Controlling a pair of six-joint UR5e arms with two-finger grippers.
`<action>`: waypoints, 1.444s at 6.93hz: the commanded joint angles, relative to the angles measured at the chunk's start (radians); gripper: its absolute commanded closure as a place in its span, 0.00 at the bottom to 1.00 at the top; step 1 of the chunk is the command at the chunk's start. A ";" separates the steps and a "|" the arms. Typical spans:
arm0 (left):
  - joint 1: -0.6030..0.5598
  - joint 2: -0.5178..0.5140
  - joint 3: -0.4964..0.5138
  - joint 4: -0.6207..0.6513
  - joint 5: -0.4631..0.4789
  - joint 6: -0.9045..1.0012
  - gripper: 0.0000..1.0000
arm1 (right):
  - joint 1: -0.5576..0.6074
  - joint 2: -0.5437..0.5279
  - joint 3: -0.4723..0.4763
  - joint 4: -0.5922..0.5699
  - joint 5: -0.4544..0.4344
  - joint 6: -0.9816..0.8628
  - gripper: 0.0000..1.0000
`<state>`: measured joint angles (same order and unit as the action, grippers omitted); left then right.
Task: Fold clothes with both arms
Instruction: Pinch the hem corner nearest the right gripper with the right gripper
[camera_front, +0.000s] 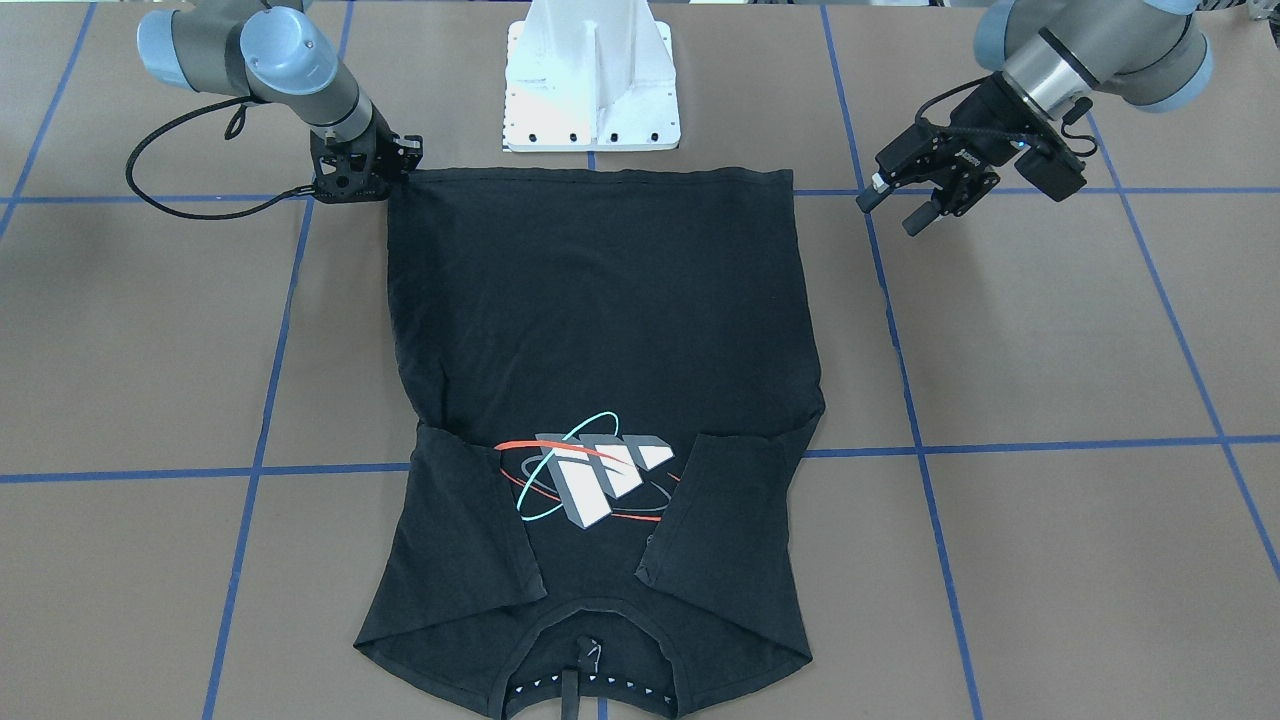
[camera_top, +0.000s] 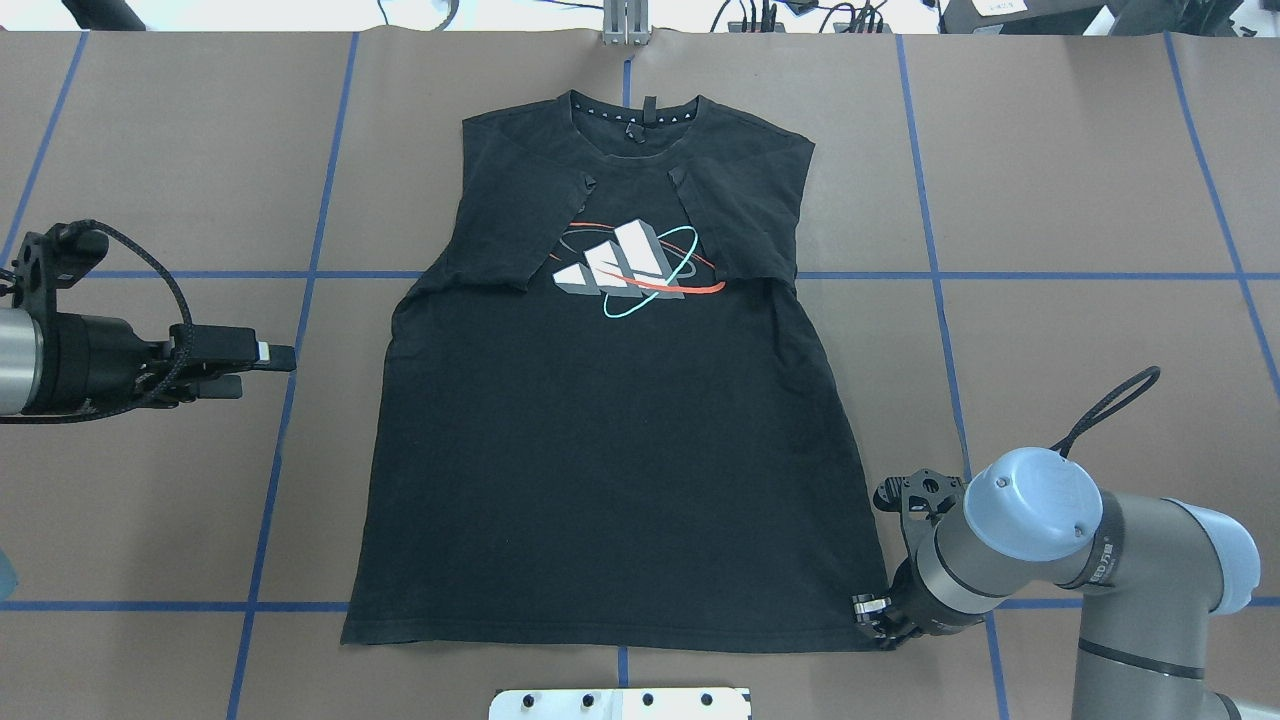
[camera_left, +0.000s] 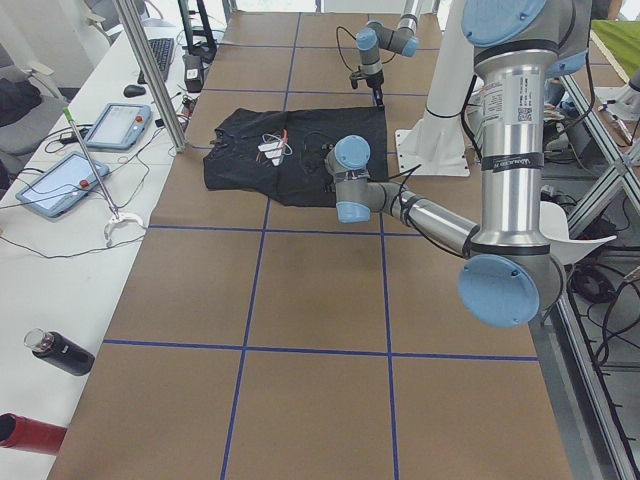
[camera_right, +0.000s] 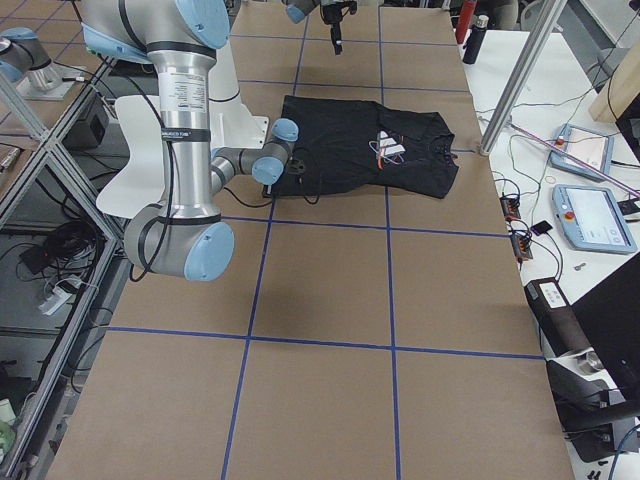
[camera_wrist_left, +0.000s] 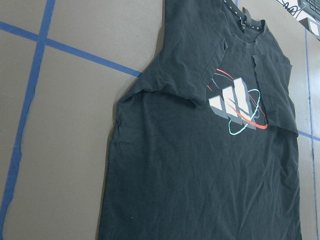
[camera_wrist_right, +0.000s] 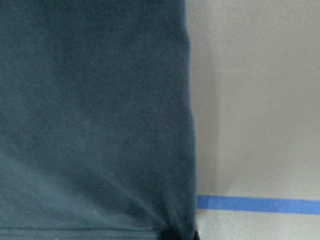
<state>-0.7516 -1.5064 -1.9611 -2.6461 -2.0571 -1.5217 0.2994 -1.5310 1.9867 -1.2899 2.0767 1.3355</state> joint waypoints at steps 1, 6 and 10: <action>0.000 -0.002 -0.001 0.000 0.000 0.000 0.00 | 0.000 0.006 0.010 -0.005 0.005 0.004 1.00; 0.046 0.043 -0.031 0.000 0.000 -0.012 0.00 | 0.041 0.031 0.095 0.003 0.034 0.017 1.00; 0.327 0.060 -0.042 0.000 0.206 -0.251 0.00 | 0.113 0.075 0.136 0.007 0.085 0.036 1.00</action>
<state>-0.5200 -1.4465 -2.0019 -2.6466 -1.9316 -1.7036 0.3889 -1.4628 2.1094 -1.2827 2.1462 1.3701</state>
